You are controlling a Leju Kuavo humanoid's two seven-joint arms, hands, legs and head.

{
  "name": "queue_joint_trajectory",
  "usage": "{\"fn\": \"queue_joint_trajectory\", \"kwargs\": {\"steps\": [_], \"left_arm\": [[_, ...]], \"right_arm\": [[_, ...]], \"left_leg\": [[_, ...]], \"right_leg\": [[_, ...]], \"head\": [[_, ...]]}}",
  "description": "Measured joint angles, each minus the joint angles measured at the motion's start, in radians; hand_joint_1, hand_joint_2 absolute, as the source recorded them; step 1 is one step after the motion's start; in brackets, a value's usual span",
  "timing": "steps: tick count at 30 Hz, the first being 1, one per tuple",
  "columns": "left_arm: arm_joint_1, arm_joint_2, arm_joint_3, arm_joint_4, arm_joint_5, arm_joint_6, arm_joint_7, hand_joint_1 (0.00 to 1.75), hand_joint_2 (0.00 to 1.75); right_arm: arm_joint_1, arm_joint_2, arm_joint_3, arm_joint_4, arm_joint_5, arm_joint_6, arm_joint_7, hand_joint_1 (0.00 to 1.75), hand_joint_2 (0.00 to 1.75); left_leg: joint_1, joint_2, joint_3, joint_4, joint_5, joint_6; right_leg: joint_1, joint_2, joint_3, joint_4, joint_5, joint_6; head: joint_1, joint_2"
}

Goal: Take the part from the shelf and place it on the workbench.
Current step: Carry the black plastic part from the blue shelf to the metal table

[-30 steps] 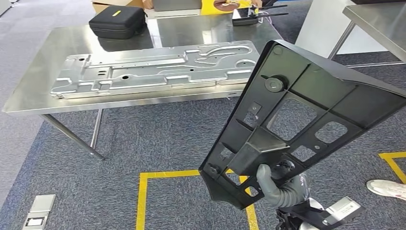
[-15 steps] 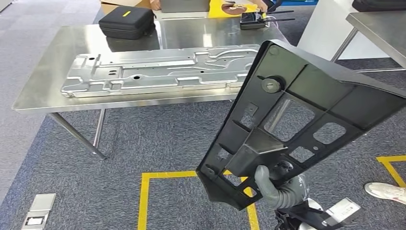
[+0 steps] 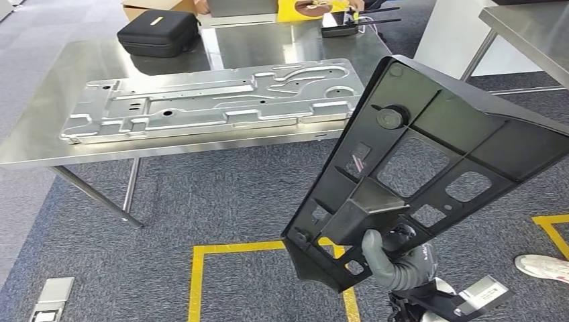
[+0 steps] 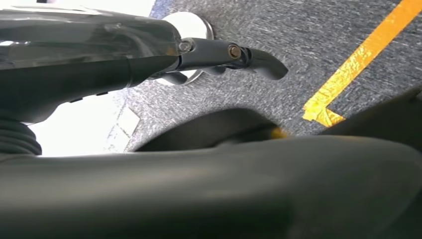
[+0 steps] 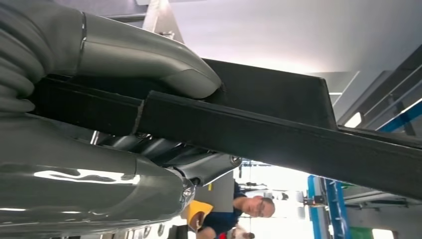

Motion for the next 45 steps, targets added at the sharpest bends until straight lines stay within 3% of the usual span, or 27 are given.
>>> {"fn": "queue_joint_trajectory", "kwargs": {"steps": [1, 2, 3, 5, 7, 9, 12, 15, 16, 17, 18, 20, 22, 24, 27, 29, 31, 32, 33, 35, 37, 42, 43, 45], "left_arm": [[0.002, 0.0, 0.0, 0.0, 0.0, -0.001, 0.0, 0.0, 1.75], [0.004, 0.0, 0.0, 0.0, 0.0, -0.002, 0.0, 0.0, 1.75], [0.006, 0.0, 0.0, 0.0, 0.0, -0.003, 0.001, 0.0, 1.75], [0.006, 0.001, 0.0, 0.0, 0.0, -0.004, 0.001, 0.0, 1.75], [0.006, 0.002, 0.0, 0.0, 0.0, -0.004, 0.002, 0.0, 1.75], [0.006, 0.003, 0.0, 0.0, 0.0, -0.004, 0.002, 0.0, 1.75], [0.005, 0.003, 0.001, 0.0, 0.0, -0.004, 0.003, 0.0, 1.75], [0.005, 0.003, 0.001, 0.0, 0.0, -0.004, 0.003, 0.0, 1.75], [0.005, 0.002, 0.001, 0.0, 0.0, -0.004, 0.003, 0.0, 1.75], [0.006, 0.002, 0.001, 0.0, 0.0, -0.004, 0.003, 0.0, 1.75], [0.006, 0.002, 0.001, 0.0, 0.0, -0.004, 0.003, 0.0, 1.75], [0.007, 0.002, 0.001, 0.0, 0.0, -0.004, 0.003, 0.0, 1.75], [0.006, 0.001, 0.001, 0.0, 0.0, -0.004, 0.003, 0.0, 1.75], [0.004, 0.001, 0.001, 0.0, 0.0, -0.004, 0.003, 0.0, 1.75], [0.003, 0.0, 0.0, 0.0, 0.0, -0.005, 0.003, 0.0, 1.75], [0.002, 0.0, 0.001, 0.0, 0.0, -0.005, 0.003, 0.0, 1.75], [0.004, 0.0, 0.001, 0.0, 0.0, -0.004, 0.003, 0.0, 1.75], [0.005, 0.0, 0.001, 0.0, 0.0, -0.004, 0.003, 0.0, 1.75], [0.007, 0.0, 0.001, 0.0, 0.0, -0.004, 0.003, 0.0, 1.75], [0.008, 0.0, 0.001, 0.0, 0.0, -0.004, 0.003, 0.0, 1.75], [0.007, 0.0, 0.0, 0.0, 0.0, -0.005, 0.003, 0.0, 1.75], [0.009, 0.0, 0.001, 0.0, 0.0, -0.005, 0.004, 0.0, 1.75], [0.008, 0.0, 0.001, 0.0, 0.0, -0.004, 0.003, 0.0, 1.75], [0.006, 0.0, 0.001, 0.0, 0.0, -0.004, 0.003, 0.0, 1.75]], "right_arm": [[0.0, 0.0, 0.0, 0.0, 0.0, 0.0, 0.0, 1.75, 1.75], [0.0, 0.0, 0.0, 0.0, 0.0, 0.0, 0.0, 1.75, 1.75], [0.0, 0.0, 0.0, 0.0, 0.0, 0.0, 0.0, 1.75, 1.75], [0.0, 0.001, 0.0, 0.0, 0.0, 0.0, 0.0, 1.75, 1.75], [-0.001, 0.002, 0.0, 0.0, 0.001, 0.0, 0.0, 1.75, 1.75], [-0.001, 0.003, 0.001, 0.0, 0.001, 0.0, 0.0, 1.75, 1.75], [-0.002, 0.003, 0.001, -0.004, 0.002, 0.0, -0.001, 1.75, 1.75], [-0.002, 0.003, 0.002, -0.004, 0.002, 0.0, -0.002, 1.75, 1.75], [0.0, 0.003, 0.002, -0.004, 0.002, 0.0, -0.002, 1.75, 1.75], [0.001, 0.003, 0.002, -0.004, 0.002, 0.0, -0.002, 1.75, 1.75], [0.002, 0.002, 0.002, -0.003, 0.002, 0.0, -0.002, 1.75, 1.75], [0.001, 0.002, 0.002, -0.003, 0.002, 0.0, -0.001, 1.75, 1.75], [0.001, 0.002, 0.002, -0.005, 0.002, 0.0, -0.001, 1.75, 1.75], [0.002, 0.002, 0.002, -0.007, 0.003, 0.0, -0.002, 1.75, 1.75], [0.001, 0.002, -0.001, -0.009, 0.004, -0.002, -0.002, 1.75, 1.75], [0.0, 0.001, -0.003, -0.011, 0.004, -0.002, -0.002, 1.75, 1.75], [0.001, 0.001, -0.006, -0.012, 0.004, -0.002, -0.002, 1.75, 1.75], [0.001, 0.001, -0.008, -0.012, 0.004, -0.002, -0.002, 1.75, 1.75], [0.002, 0.001, -0.01, -0.012, 0.004, -0.002, -0.002, 1.75, 1.75], [0.002, 0.0, -0.012, -0.013, 0.004, -0.003, -0.002, 1.75, 1.75], [0.001, 0.0, -0.013, -0.015, 0.004, -0.003, -0.002, 1.75, 1.75], [0.002, -0.003, -0.018, -0.02, 0.007, -0.004, -0.002, 1.75, 1.75], [0.001, -0.004, -0.019, -0.022, 0.008, -0.004, -0.002, 1.75, 1.75], [0.002, -0.009, -0.025, -0.025, 0.01, -0.006, -0.002, 1.75, 1.75]], "left_leg": [[-0.002, -0.001, -0.033, 0.048, -0.005, 0.003], [-0.005, -0.002, -0.049, 0.059, 0.011, 0.009], [-0.008, -0.003, -0.049, 0.033, 0.047, 0.017], [-0.018, -0.009, -0.016, -0.081, 0.133, 0.04], [-0.03, -0.017, 0.008, -0.156, 0.172, 0.057], [-0.037, -0.019, 0.012, -0.175, 0.165, 0.063], [-0.028, -0.015, 0.028, -0.209, 0.16, 0.063], [-0.028, -0.012, 0.041, -0.218, 0.158, 0.066], [-0.03, -0.011, 0.043, -0.218, 0.156, 0.068], [-0.031, -0.011, 0.046, -0.218, 0.153, 0.068], [-0.032, -0.011, 0.05, -0.218, 0.15, 0.068], [-0.033, -0.011, 0.061, -0.218, 0.142, 0.064], [-0.035, -0.01, 0.065, -0.215, 0.135, 0.057], [-0.035, -0.009, 0.064, -0.214, 0.133, 0.051], [-0.033, -0.009, 0.059, -0.195, 0.113, 0.039], [-0.028, -0.009, 0.015, -0.104, 0.066, 0.026], [-0.02, -0.009, -0.055, 0.02, 0.024, 0.016], [-0.018, -0.009, -0.076, 0.051, 0.026, 0.013], [-0.015, -0.009, -0.08, 0.043, 0.049, 0.011], [-0.012, -0.009, -0.039, -0.066, 0.129, 0.01], [-0.015, -0.012, 0.003, -0.165, 0.17, 0.015], [-0.02, -0.014, 0.019, -0.203, 0.16, 0.042], [-0.018, -0.013, 0.023, -0.207, 0.159, 0.047], [-0.018, -0.01, 0.031, -0.209, 0.155, 0.057]], "right_leg": [[0.002, 0.002, 0.002, 0.0, -0.002, -0.002], [0.004, 0.005, 0.005, 0.0, -0.005, -0.004], [0.006, 0.009, 0.011, 0.0, -0.008, -0.006], [0.007, 0.013, 0.022, -0.001, -0.016, -0.005], [0.006, 0.017, 0.025, -0.003, -0.019, 0.0], [0.005, 0.019, 0.021, -0.006, -0.018, 0.012], [0.006, 0.015, 0.012, 0.016, -0.037, 0.027], [0.009, 0.013, -0.064, 0.17, -0.108, 0.029], [0.009, 0.012, -0.091, 0.218, -0.12, 0.03], [0.009, 0.012, -0.105, 0.235, -0.113, 0.03], [0.01, 0.011, -0.1, 0.215, -0.087, 0.029], [0.014, 0.007, -0.048, 0.098, -0.015, 0.022], [0.021, 0.001, -0.006, 0.004, 0.018, 0.012], [0.027, 0.001, 0.0, -0.014, 0.014, 0.004], [0.018, 0.002, 0.008, -0.024, 0.013, -0.008], [0.012, 0.0, 0.014, -0.028, 0.011, -0.014], [0.011, 0.0, 0.017, -0.028, 0.007, -0.016], [0.011, 0.002, 0.02, -0.028, 0.004, -0.015], [0.01, 0.003, 0.025, -0.028, 0.001, -0.013], [0.007, 0.006, 0.039, -0.028, -0.008, -0.007], [0.007, 0.008, 0.046, -0.027, -0.016, 0.003], [0.005, 0.008, 0.044, -0.021, -0.03, 0.03], [0.006, 0.007, 0.031, 0.01, -0.049, 0.032], [0.008, 0.007, -0.029, 0.129, -0.103, 0.032]], "head": [[0.0, 0.0], [0.0, 0.0], [0.0, 0.0], [0.0, 0.0], [0.0, 0.0], [0.0, 0.0], [0.0, 0.0], [0.0, 0.0], [0.0, 0.0], [0.0, 0.0], [0.0, 0.0], [0.0, 0.0], [0.0, 0.0], [0.0, 0.0], [-0.001, 0.0], [-0.002, 0.0], [-0.002, 0.0], [-0.002, 0.0], [-0.003, 0.0], [-0.003, 0.0], [-0.003, 0.0], [-0.002, 0.0], [-0.002, 0.0], [-0.002, 0.0]]}}
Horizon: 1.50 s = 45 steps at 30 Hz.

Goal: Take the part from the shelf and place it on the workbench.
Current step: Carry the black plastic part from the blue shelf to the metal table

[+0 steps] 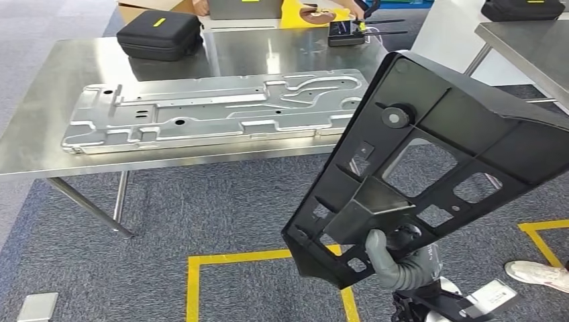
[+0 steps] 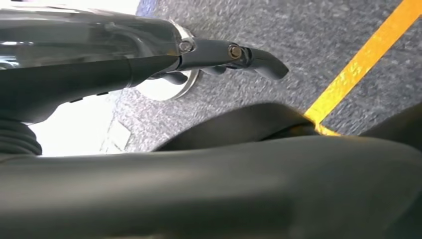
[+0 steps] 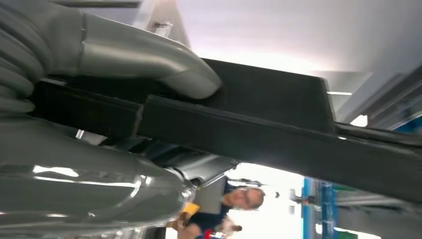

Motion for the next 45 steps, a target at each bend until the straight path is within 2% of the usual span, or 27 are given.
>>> {"fn": "queue_joint_trajectory", "kwargs": {"steps": [2, 3, 4, 6, 7, 10, 12, 14, 16, 17, 18, 19, 21, 23, 25, 28, 29, 31, 32, 33, 34, 36, 37, 38, 40, 43, 45], "left_arm": [[0.0, 0.0, 0.0, 0.0, 0.0, 0.0, 0.0, 0.0, 1.75], [0.001, 0.0, 0.0, 0.0, 0.0, 0.0, 0.0, 0.0, 1.75], [0.001, 0.0, 0.0, 0.0, 0.0, 0.0, 0.0, 0.0, 1.75], [0.001, -0.001, 0.0, 0.0, 0.0, 0.0, 0.0, 0.0, 1.75], [0.001, -0.001, 0.0, 0.0, 0.0, 0.0, 0.0, 0.0, 1.75], [-0.003, -0.001, 0.0, 0.0, 0.0, 0.0, 0.0, 0.0, 1.75], [-0.004, -0.001, 0.0, 0.0, 0.0, 0.0, 0.0, 0.0, 1.75], [-0.005, -0.001, 0.0, 0.0, 0.0, 0.0, 0.0, 0.0, 1.75], [-0.004, -0.001, 0.0, 0.0, 0.0, 0.0, 0.001, 0.0, 1.75], [-0.002, -0.001, 0.001, 0.0, 0.0, 0.001, 0.001, 0.0, 1.75], [-0.001, -0.001, 0.001, 0.0, 0.0, 0.001, 0.001, 0.0, 1.75], [0.001, -0.001, 0.002, 0.0, 0.0, 0.001, 0.001, 0.0, 1.75], [0.001, -0.001, 0.003, 0.0, 0.001, 0.001, 0.001, 0.0, 1.75], [0.0, -0.001, 0.006, 0.0, 0.002, 0.004, 0.001, 0.0, 1.75], [0.001, 0.0, 0.009, 0.0, 0.004, 0.007, 0.002, 0.0, 1.75], [0.002, 0.0, 0.012, 0.0, 0.008, 0.009, 0.002, 0.0, 1.75], [0.001, 0.0, 0.013, 0.0, 0.008, 0.009, 0.002, 0.0, 1.75], [0.0, 0.0, 0.014, 0.0, 0.009, 0.009, 0.001, 0.0, 1.75], [0.0, 0.0, 0.014, 0.0, 0.009, 0.009, 0.001, 0.0, 1.75], [0.001, 0.0, 0.015, 0.0, 0.009, 0.009, 0.001, 0.0, 1.75], [0.001, 0.0, 0.015, 0.0, 0.009, 0.009, 0.001, 0.0, 1.75], [0.002, 0.0, 0.015, 0.0, 0.009, 0.009, 0.0, 0.0, 1.75], [0.001, 0.0, 0.015, 0.0, 0.009, 0.009, -0.001, 0.0, 1.75], [0.0, 0.0, 0.016, 0.0, 0.009, 0.009, -0.001, 0.0, 1.75], [-0.002, 0.0, 0.016, 0.0, 0.01, 0.009, -0.002, 0.0, 1.75], [-0.004, 0.0, 0.017, 0.0, 0.011, 0.009, -0.003, 0.0, 1.75], [-0.005, 0.001, 0.018, 0.0, 0.011, 0.009, -0.003, 0.0, 1.75]], "right_arm": [[0.003, -0.006, -0.007, 0.0, 0.002, -0.003, 0.0, 1.75, 1.75], [0.004, -0.009, -0.011, 0.0, 0.003, -0.005, 0.0, 1.75, 1.75], [0.005, -0.011, -0.014, 0.0, 0.003, -0.006, 0.0, 1.75, 1.75], [0.005, -0.015, -0.017, -0.002, 0.003, -0.006, 0.001, 1.75, 1.75], [0.005, -0.016, -0.019, -0.004, 0.004, -0.006, 0.001, 1.75, 1.75], [0.008, -0.019, -0.024, -0.008, 0.005, -0.007, 0.001, 1.75, 1.75], [0.009, -0.019, -0.028, -0.01, 0.006, -0.008, 0.002, 1.75, 1.75], [0.009, -0.019, -0.03, -0.013, 0.006, -0.009, 0.002, 1.75, 1.75], [0.011, -0.019, -0.031, -0.015, 0.007, -0.009, 0.002, 1.75, 1.75], [0.012, -0.019, -0.032, -0.015, 0.007, -0.009, 0.002, 1.75, 1.75], [0.013, -0.019, -0.033, -0.015, 0.007, -0.009, 0.002, 1.75, 1.75], [0.014, -0.019, -0.033, -0.015, 0.007, -0.009, 0.002, 1.75, 1.75], [0.014, -0.019, -0.034, -0.015, 0.007, -0.009, 0.002, 1.75, 1.75], [0.013, -0.019, -0.035, -0.015, 0.007, -0.01, 0.002, 1.75, 1.75], [0.013, -0.019, -0.036, -0.016, 0.007, -0.012, 0.002, 1.75, 1.75], [0.013, -0.02, -0.039, -0.02, 0.009, -0.014, 0.002, 1.75, 1.75], [0.012, -0.022, -0.04, -0.022, 0.012, -0.015, 0.002, 1.75, 1.75], [0.012, -0.026, -0.043, -0.023, 0.017, -0.019, 0.001, 1.75, 1.75], [0.012, -0.03, -0.045, -0.023, 0.021, -0.022, 0.001, 1.75, 1.75], [0.012, -0.033, -0.048, -0.023, 0.023, -0.025, 0.001, 1.75, 1.75], [0.012, -0.037, -0.051, -0.024, 0.026, -0.027, 0.001, 1.75, 1.75], [0.01, -0.044, -0.059, -0.029, 0.03, -0.03, 0.001, 1.75, 1.75], [0.009, -0.047, -0.062, -0.033, 0.032, -0.031, 0.001, 1.75, 1.75], [0.007, -0.05, -0.064, -0.037, 0.034, -0.033, 0.001, 1.75, 1.75], [0.005, -0.055, -0.067, -0.043, 0.037, -0.037, 0.001, 1.75, 1.75], [0.002, -0.058, -0.073, -0.051, 0.038, -0.041, 0.001, 1.75, 1.75], [-0.001, -0.059, -0.074, -0.055, 0.039, -0.041, 0.001, 1.75, 1.75]], "left_leg": [[-0.004, 0.001, 0.008, 0.0, -0.006, 0.006], [-0.006, 0.001, 0.013, 0.0, -0.01, 0.007], [-0.006, 0.001, 0.02, 0.0, -0.014, 0.007], [-0.008, 0.0, 0.034, 0.001, -0.025, 0.002], [-0.009, 0.0, 0.037, 0.002, -0.03, -0.002], [-0.01, 0.0, 0.036, 0.002, -0.035, -0.013], [-0.01, 0.0, 0.037, 0.008, -0.045, -0.021], [-0.007, 0.0, 0.006, 0.076, -0.084, -0.032], [-0.003, 0.0, -0.067, 0.207, -0.133, -0.041], [-0.002, 0.0, -0.098, 0.256, -0.141, -0.044], [-0.001, 0.0, -0.114, 0.273, -0.129, -0.045], [-0.001, 0.0, -0.111, 0.25, -0.098, -0.044], [-0.002, -0.001, -0.068, 0.132, -0.019, -0.037], [-0.006, -0.002, -0.032, 0.044, 0.015, -0.029], [-0.012, -0.004, -0.026, 0.025, 0.007, -0.021], [-0.006, -0.004, -0.015, 0.008, 0.006, -0.008], [-0.004, -0.003, -0.01, 0.004, 0.006, -0.003], [-0.004, -0.001, -0.003, 0.003, 0.001, 0.005], [-0.005, 0.0, 0.0, 0.003, -0.002, 0.007], [-0.006, 0.0, 0.005, 0.003, -0.006, 0.008], [-0.006, -0.001, 0.011, 0.003, -0.01, 0.008], [-0.006, -0.003, 0.028, 0.003, -0.021, 0.004], [-0.008, -0.003, 0.033, 0.004, -0.026, 0.0], [-0.009, -0.003, 0.035, 0.005, -0.03, -0.005], [-0.011, -0.003, 0.035, 0.004, -0.034, -0.012], [-0.01, -0.003, 0.033, 0.017, -0.05, -0.026], [-0.006, -0.003, -0.009, 0.103, -0.093, -0.036]], "right_leg": [[0.001, 0.0, -0.062, 0.107, -0.026, -0.001], [0.002, 0.0, -0.072, 0.113, -0.01, -0.002], [0.003, 0.0, -0.062, 0.078, 0.025, -0.004], [0.006, -0.002, -0.014, -0.047, 0.102, -0.011], [0.009, -0.002, 0.007, -0.098, 0.12, -0.014], [0.014, -0.001, 0.022, -0.138, 0.114, -0.022], [0.01, -0.001, 0.027, -0.144, 0.113, -0.03], [0.004, -0.004, 0.035, -0.149, 0.111, -0.038], [0.003, -0.006, 0.04, -0.149, 0.105, -0.043], [0.003, -0.005, 0.043, -0.149, 0.102, -0.044], [0.003, -0.004, 0.047, -0.149, 0.099, -0.044], [0.003, -0.003, 0.053, -0.149, 0.095, -0.043], [0.003, 0.0, 0.068, -0.149, 0.085, -0.039], [0.005, 0.001, 0.074, -0.149, 0.078, -0.031], [0.005, 0.002, 0.073, -0.152, 0.077, -0.02], [0.004, 0.0, 0.069, -0.133, 0.058, -0.005], [0.004, 0.0, 0.052, -0.094, 0.036, -0.003], [0.005, 0.0, -0.014, 0.032, -0.018, 0.0], [0.005, 0.0, -0.047, 0.089, -0.032, 0.001], [0.005, -0.001, -0.067, 0.115, -0.027, 0.001], [0.005, -0.001, -0.068, 0.102, -0.001, 0.001], [0.006, -0.001, -0.024, -0.014, 0.08, -0.003], [0.007, -0.002, 0.001, -0.073, 0.108, -0.006], [0.009, -0.002, 0.018, -0.113, 0.119, -0.01], [0.013, -0.001, 0.025, -0.136, 0.114, -0.018], [0.007, -0.002, 0.031, -0.143, 0.109, -0.032], [0.003, -0.005, 0.037, -0.146, 0.106, -0.04]], "head": [[0.0, 0.0], [0.0, 0.0], [0.0, 0.0], [0.0, 0.0], [0.0, 0.0], [-0.001, 0.0], [-0.001, 0.0], [-0.001, 0.0], [-0.001, 0.0], [-0.001, 0.0], [-0.001, 0.0], [-0.001, 0.0], [-0.001, 0.0], [-0.002, 0.0], [-0.002, 0.0], [-0.002, 0.0], [-0.002, 0.0], [-0.002, 0.0], [-0.002, 0.0], [-0.002, 0.0], [-0.002, 0.0], [-0.002, 0.0], [-0.002, 0.0], [-0.002, 0.0], [-0.002, 0.0], [-0.003, 0.0], [-0.003, 0.0]]}}
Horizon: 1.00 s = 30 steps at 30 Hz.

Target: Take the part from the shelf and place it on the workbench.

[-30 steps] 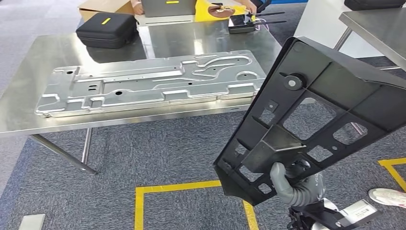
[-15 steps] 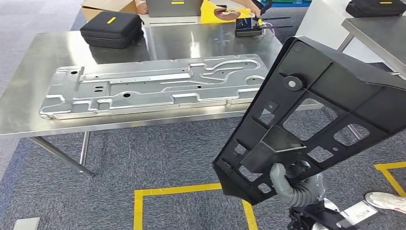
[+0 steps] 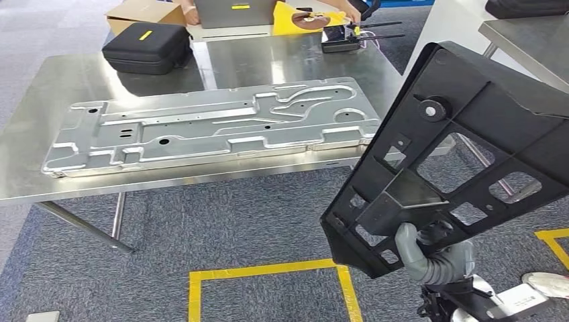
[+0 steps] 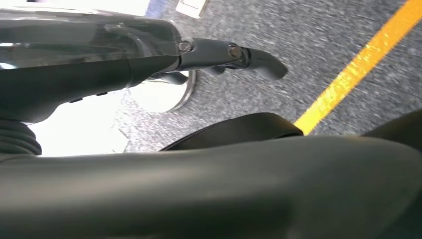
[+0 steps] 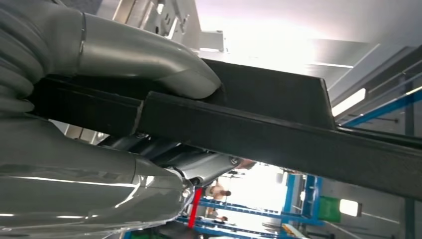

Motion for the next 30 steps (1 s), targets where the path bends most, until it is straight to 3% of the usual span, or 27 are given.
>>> {"fn": "queue_joint_trajectory", "kwargs": {"steps": [2, 3, 4, 6, 8, 12, 14, 17, 18, 19, 20, 22, 23, 24, 28, 30], "left_arm": [[0.002, 0.0, 0.002, 0.0, 0.0, 0.0, 0.0, 0.0, 1.75], [0.003, 0.001, 0.004, 0.0, 0.0, 0.0, 0.0, 0.0, 1.75], [0.005, 0.001, 0.005, 0.0, 0.0, 0.0, 0.0, 0.0, 1.75], [0.005, 0.001, 0.006, 0.0, 0.0, 0.0, -0.001, 0.0, 1.75], [0.005, 0.001, 0.007, 0.0, 0.0, 0.0, -0.001, 0.0, 1.75], [0.004, 0.002, 0.009, 0.0, 0.0, 0.0, -0.001, 0.0, 1.75], [0.005, 0.002, 0.01, 0.0, 0.0, 0.0, -0.001, 0.0, 1.75], [0.003, 0.002, 0.01, 0.0, 0.0, 0.0, -0.002, 0.0, 1.75], [0.004, 0.002, 0.01, 0.0, 0.0, 0.0, -0.002, 0.0, 1.75], [0.004, 0.002, 0.01, 0.0, 0.0, 0.0, -0.002, 0.0, 1.75], [0.005, 0.002, 0.01, 0.0, 0.0, 0.0, -0.002, 0.0, 1.75], [0.005, 0.002, 0.01, 0.0, 0.0, 0.0, -0.003, 0.0, 1.75], [0.005, 0.002, 0.011, 0.0, 0.0, 0.0, -0.003, 0.0, 1.75], [0.003, 0.002, 0.011, 0.0, 0.0, 0.0, -0.003, 0.0, 1.75], [0.0, 0.002, 0.011, 0.0, 0.0, 0.0, -0.003, 0.0, 1.75], [-0.001, 0.002, 0.011, 0.0, 0.0, 0.0, -0.003, 0.0, 1.75]], "right_arm": [[-0.001, 0.0, 0.0, -0.001, 0.0, 0.0, 0.0, 1.75, 1.75], [-0.001, 0.0, 0.0, -0.001, 0.0, 0.0, 0.0, 1.75, 1.75], [-0.001, -0.001, 0.0, -0.001, 0.0, -0.001, 0.0, 1.75, 1.75], [-0.001, -0.001, 0.0, -0.001, 0.001, -0.002, 0.0, 1.75, 1.75], [-0.003, -0.001, 0.0, -0.001, 0.001, -0.004, 0.0, 1.75, 1.75], [-0.005, -0.004, -0.002, -0.002, 0.002, -0.006, -0.001, 1.75, 1.75], [-0.007, -0.006, -0.004, -0.004, 0.003, -0.006, -0.001, 1.75, 1.75], [-0.007, -0.011, -0.009, -0.006, 0.003, -0.006, -0.001, 1.75, 1.75], [-0.006, -0.012, -0.01, -0.006, 0.003, -0.006, -0.001, 1.75, 1.75], [-0.005, -0.014, -0.011, -0.006, 0.003, -0.006, -0.001, 1.75, 1.75], [-0.005, -0.015, -0.011, -0.006, 0.003, -0.006, -0.001, 1.75, 1.75], [-0.007, -0.018, -0.013, -0.006, 0.003, -0.006, -0.001, 1.75, 1.75], [-0.007, -0.019, -0.013, -0.007, 0.003, -0.006, -0.001, 1.75, 1.75], [-0.008, -0.019, -0.014, -0.008, 0.003, -0.006, -0.001, 1.75, 1.75], [-0.009, -0.02, -0.015, -0.011, 0.002, -0.006, -0.002, 1.75, 1.75], [-0.011, -0.02, -0.015, -0.013, 0.002, -0.006, -0.002, 1.75, 1.75]], "left_leg": [[0.004, 0.0, -0.072, 0.127, -0.043, -0.007], [0.005, 0.0, -0.098, 0.162, -0.043, -0.008], [0.005, 0.0, -0.108, 0.165, -0.025, -0.009], [0.005, 0.0, -0.079, 0.07, 0.057, -0.004], [0.001, -0.001, -0.039, -0.032, 0.109, 0.005], [-0.004, -0.003, -0.018, -0.081, 0.1, 0.021], [0.001, -0.002, -0.007, -0.093, 0.1, 0.031], [0.002, 0.0, 0.006, -0.097, 0.093, 0.045], [0.001, 0.0, 0.01, -0.097, 0.09, 0.046], [0.001, 0.0, 0.014, -0.097, 0.086, 0.046], [0.0, -0.001, 0.021, -0.097, 0.081, 0.045], [0.001, -0.002, 0.037, -0.097, 0.069, 0.04], [-0.001, -0.003, 0.041, -0.095, 0.064, 0.036], [-0.002, -0.003, 0.042, -0.094, 0.06, 0.031], [-0.003, -0.003, 0.042, -0.091, 0.048, 0.015], [0.0, -0.003, 0.014, -0.028, 0.013, 0.003]], "right_leg": [[0.0, -0.001, 0.004, 0.0, -0.006, -0.005], [0.0, -0.001, 0.008, 0.0, -0.009, -0.005], [0.0, 0.001, 0.013, 0.0, -0.013, -0.005], [0.0, 0.003, 0.028, 0.0, -0.022, -0.002], [0.001, 0.004, 0.039, 0.0, -0.031, 0.006], [0.001, 0.004, 0.041, -0.007, -0.037, 0.029], [0.001, 0.003, 0.033, 0.022, -0.059, 0.036], [0.003, 0.003, -0.059, 0.196, -0.132, 0.04], [0.003, 0.003, -0.09, 0.243, -0.139, 0.04], [0.003, 0.003, -0.105, 0.257, -0.127, 0.04], [0.003, 0.003, -0.1, 0.231, -0.094, 0.039], [0.004, 0.002, -0.055, 0.113, -0.015, 0.034], [0.005, 0.002, -0.034, 0.059, 0.008, 0.031], [0.007, 0.002, -0.022, 0.027, 0.016, 0.028], [0.007, 0.004, -0.014, 0.008, 0.004, 0.012], [0.001, 0.0, -0.006, 0.004, 0.0, 0.002]], "head": [[0.0, 0.0], [0.0, 0.0], [0.0, 0.0], [0.0, 0.0], [0.0, 0.0], [0.0, 0.0], [0.0, 0.0], [0.0, 0.0], [0.0, 0.0], [0.0, 0.0], [0.0, 0.0], [0.0, 0.0], [-0.001, 0.0], [-0.001, 0.0], [-0.001, 0.0], [-0.001, 0.0]]}}
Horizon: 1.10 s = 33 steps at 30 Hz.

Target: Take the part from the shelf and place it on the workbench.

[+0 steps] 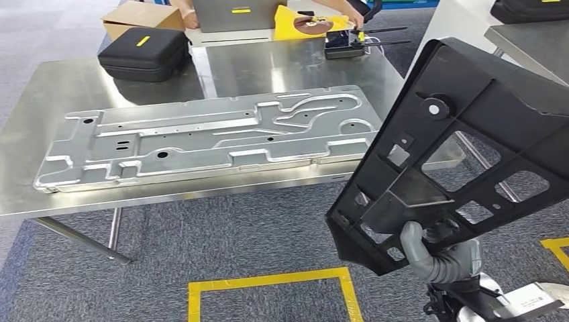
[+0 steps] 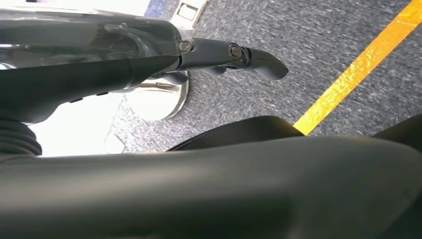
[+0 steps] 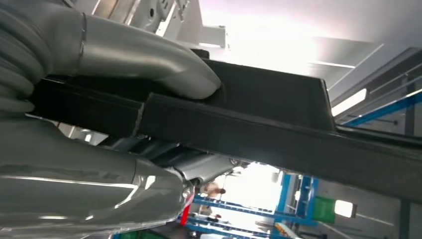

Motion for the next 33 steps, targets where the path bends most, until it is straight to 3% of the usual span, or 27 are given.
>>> {"fn": "queue_joint_trajectory", "kwargs": {"steps": [2, 3, 4, 5, 8, 9, 11, 14, 16, 18, 19, 20, 22, 24, 29, 31, 33], "left_arm": [[0.001, 0.0, 0.0, 0.0, 0.0, 0.0, 0.0, 0.0, 1.75], [0.003, 0.0, 0.0, 0.0, 0.0, 0.0, 0.0, 0.0, 1.75], [0.004, 0.0, 0.0, 0.0, 0.0, 0.0, 0.0, 0.0, 1.75], [0.006, 0.0, 0.0, 0.0, 0.0, 0.0, 0.0, 0.0, 1.75], [0.006, 0.0, 0.001, 0.0, 0.0, 0.0, 0.0, 0.0, 1.75], [0.006, 0.0, 0.001, 0.0, 0.0, 0.0, 0.0, 0.0, 1.75], [0.005, 0.0, 0.001, 0.0, 0.0, 0.0, 0.001, 0.0, 1.75], [0.006, 0.001, 0.001, 0.0, 0.0, 0.0, 0.001, 0.0, 1.75], [0.005, 0.0, 0.001, 0.0, 0.0, 0.0, 0.0, 0.0, 1.75], [0.004, 0.001, 0.001, 0.0, 0.0, 0.0, 0.0, 0.0, 1.75], [0.004, 0.001, 0.001, 0.0, 0.0, 0.0, 0.0, 0.0, 1.75], [0.005, 0.001, 0.001, 0.0, 0.0, 0.0, 0.0, 0.0, 1.75], [0.005, 0.0, 0.001, 0.0, 0.0, -0.001, 0.0, 0.0, 1.75], [0.004, 0.0, 0.001, 0.0, 0.0, -0.001, 0.0, 0.0, 1.75], [0.001, 0.0, 0.001, 0.0, 0.0, -0.005, -0.002, 0.0, 1.75], [-0.001, 0.0, 0.001, 0.0, 0.0, -0.005, -0.003, 0.0, 1.75], [0.001, 0.0, 0.002, 0.0, 0.0, -0.005, -0.004, 0.0, 1.75]], "right_arm": [[-0.001, 0.0, 0.0, -0.001, 0.0, 0.0, 0.0, 1.75, 1.75], [-0.001, 0.0, 0.0, -0.001, 0.0, 0.0, 0.0, 1.75, 1.75], [-0.001, 0.0, 0.0, -0.001, 0.0, 0.0, 0.0, 1.75, 1.75], [-0.001, 0.0, 0.0, -0.001, 0.0, 0.0, 0.0, 1.75, 1.75], [-0.002, 0.0, 0.0, -0.001, 0.0, 0.0, 0.0, 1.75, 1.75], [-0.003, 0.0, 0.0, -0.001, 0.0, 0.0, 0.0, 1.75, 1.75], [-0.005, 0.0, 0.0, -0.001, 0.0, 0.0, 0.0, 1.75, 1.75], [-0.007, 0.0, 0.0, -0.002, 0.001, 0.0, 0.0, 1.75, 1.75], [-0.008, -0.002, 0.0, -0.002, 0.001, 0.0, 0.0, 1.75, 1.75], [-0.008, -0.005, 0.0, -0.001, 0.004, -0.003, 0.001, 1.75, 1.75], [-0.008, -0.006, 0.0, -0.001, 0.006, -0.006, 0.002, 1.75, 1.75], [-0.008, -0.008, -0.001, 0.0, 0.01, -0.009, 0.004, 1.75, 1.75], [-0.011, -0.014, -0.003, 0.002, 0.016, -0.014, 0.008, 1.75, 1.75], [-0.016, -0.021, -0.007, 0.004, 0.023, -0.018, 0.017, 1.75, 1.75], [-0.038, -0.058, -0.033, 0.01, 0.057, -0.037, 0.065, 1.75, 1.75], [-0.054, -0.077, -0.048, 0.015, 0.073, -0.044, 0.09, 1.75, 1.75], [-0.069, -0.099, -0.066, 0.024, 0.088, -0.052, 0.113, 1.75, 1.75]], "left_leg": [[0.004, 0.0, -0.068, 0.125, -0.049, -0.009], [0.005, 0.0, -0.101, 0.178, -0.06, -0.011], [0.005, 0.0, -0.121, 0.201, -0.053, -0.012], [0.005, 0.0, -0.122, 0.186, -0.026, -0.011], [0.003, -0.001, -0.065, 0.026, 0.086, -0.002], [0.001, -0.001, -0.051, -0.011, 0.097, 0.002], [-0.005, -0.002, -0.044, -0.034, 0.09, 0.01], [0.0, -0.002, -0.033, -0.051, 0.086, 0.023], [0.004, 0.0, -0.022, -0.059, 0.084, 0.033], [0.003, 0.002, -0.013, -0.059, 0.077, 0.04], [0.003, 0.002, -0.008, -0.059, 0.073, 0.041], [0.003, 0.001, -0.001, -0.059, 0.068, 0.041], [0.004, -0.001, 0.015, -0.059, 0.056, 0.036], [0.001, -0.002, 0.024, -0.056, 0.045, 0.028], [-0.002, -0.002, 0.025, -0.052, 0.03, 0.01], [0.0, -0.002, -0.009, 0.021, -0.007, 0.001], [0.003, -0.002, -0.084, 0.152, -0.055, -0.005]], "right_leg": [[0.0, -0.002, 0.006, 0.0, -0.007, -0.006], [0.0, -0.002, 0.01, 0.0, -0.011, -0.007], [-0.001, -0.001, 0.014, 0.0, -0.014, -0.007], [-0.001, 0.0, 0.021, 0.0, -0.019, -0.007], [0.0, 0.003, 0.045, 0.0, -0.036, 0.001], [0.001, 0.004, 0.046, 0.0, -0.039, 0.006], [0.002, 0.005, 0.044, -0.003, -0.041, 0.017], [0.001, 0.004, 0.042, 0.009, -0.055, 0.032], [0.001, 0.003, 0.0, 0.097, -0.098, 0.036], [0.002, 0.003, -0.073, 0.225, -0.141, 0.038], [0.002, 0.003, -0.098, 0.26, -0.14, 0.039], [0.002, 0.003, -0.105, 0.258, -0.118, 0.04], [0.002, 0.002, -0.07, 0.153, -0.036, 0.038], [0.005, 0.001, -0.03, 0.05, 0.011, 0.032], [0.003, 0.002, -0.015, 0.014, 0.001, 0.01], [-0.002, -0.001, -0.007, 0.01, -0.002, 0.001], [-0.002, -0.004, -0.002, 0.01, -0.008, -0.004]], "head": [[0.0, 0.0], [0.0, 0.0], [-0.001, 0.0], [-0.001, 0.0], [-0.001, 0.0], [-0.001, 0.0], [-0.001, 0.0], [-0.001, 0.0], [0.0, 0.0], [0.0, 0.0], [0.0, 0.0], [0.0, 0.0], [0.0, 0.0], [0.0, 0.0], [-0.002, 0.0], [-0.002, 0.0], [-0.002, 0.0]]}}
